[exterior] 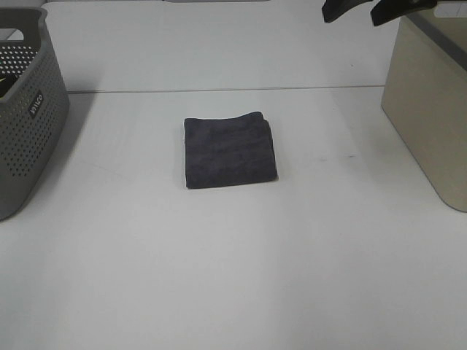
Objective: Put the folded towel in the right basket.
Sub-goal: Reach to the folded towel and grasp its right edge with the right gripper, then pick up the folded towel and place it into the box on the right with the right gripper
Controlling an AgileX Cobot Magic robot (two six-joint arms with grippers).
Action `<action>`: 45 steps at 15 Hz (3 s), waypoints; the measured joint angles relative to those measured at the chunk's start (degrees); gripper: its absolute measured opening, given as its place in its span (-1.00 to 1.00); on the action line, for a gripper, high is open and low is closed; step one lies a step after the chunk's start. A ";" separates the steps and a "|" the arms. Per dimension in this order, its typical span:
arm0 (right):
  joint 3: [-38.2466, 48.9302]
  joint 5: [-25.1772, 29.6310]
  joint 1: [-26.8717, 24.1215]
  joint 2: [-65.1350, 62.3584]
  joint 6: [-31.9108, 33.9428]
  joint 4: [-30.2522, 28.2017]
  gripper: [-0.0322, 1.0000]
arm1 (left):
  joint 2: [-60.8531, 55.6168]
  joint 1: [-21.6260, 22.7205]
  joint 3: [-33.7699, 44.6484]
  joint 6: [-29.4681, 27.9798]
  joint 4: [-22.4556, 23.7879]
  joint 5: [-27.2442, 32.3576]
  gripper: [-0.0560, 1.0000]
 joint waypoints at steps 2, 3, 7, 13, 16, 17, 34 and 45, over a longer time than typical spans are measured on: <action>-2.46 2.75 0.00 4.13 1.89 1.60 0.52 | 0.00 0.00 0.00 0.00 0.00 0.00 0.97; -4.41 4.76 0.00 7.10 3.15 1.72 0.52 | 0.00 0.00 0.00 0.00 0.00 0.00 0.97; -12.72 10.77 0.00 17.76 6.36 2.98 0.52 | 0.00 0.00 0.00 0.00 0.00 0.00 0.97; -21.43 14.04 0.00 32.54 6.25 13.81 0.50 | 0.00 0.00 0.00 0.00 0.00 0.00 0.97; -22.57 13.98 0.06 37.18 4.87 16.62 0.45 | 0.00 0.00 0.00 0.00 0.00 0.00 0.97; -22.57 13.75 0.17 38.10 4.01 16.62 0.45 | 0.00 0.00 0.00 0.00 0.00 0.00 0.97; -22.98 7.39 4.01 42.86 -0.57 20.97 -0.86 | 0.00 0.00 0.00 0.00 0.00 0.00 0.97; -23.95 11.40 4.07 17.70 4.35 -1.26 -0.86 | 0.00 0.00 0.00 0.00 0.00 0.00 0.97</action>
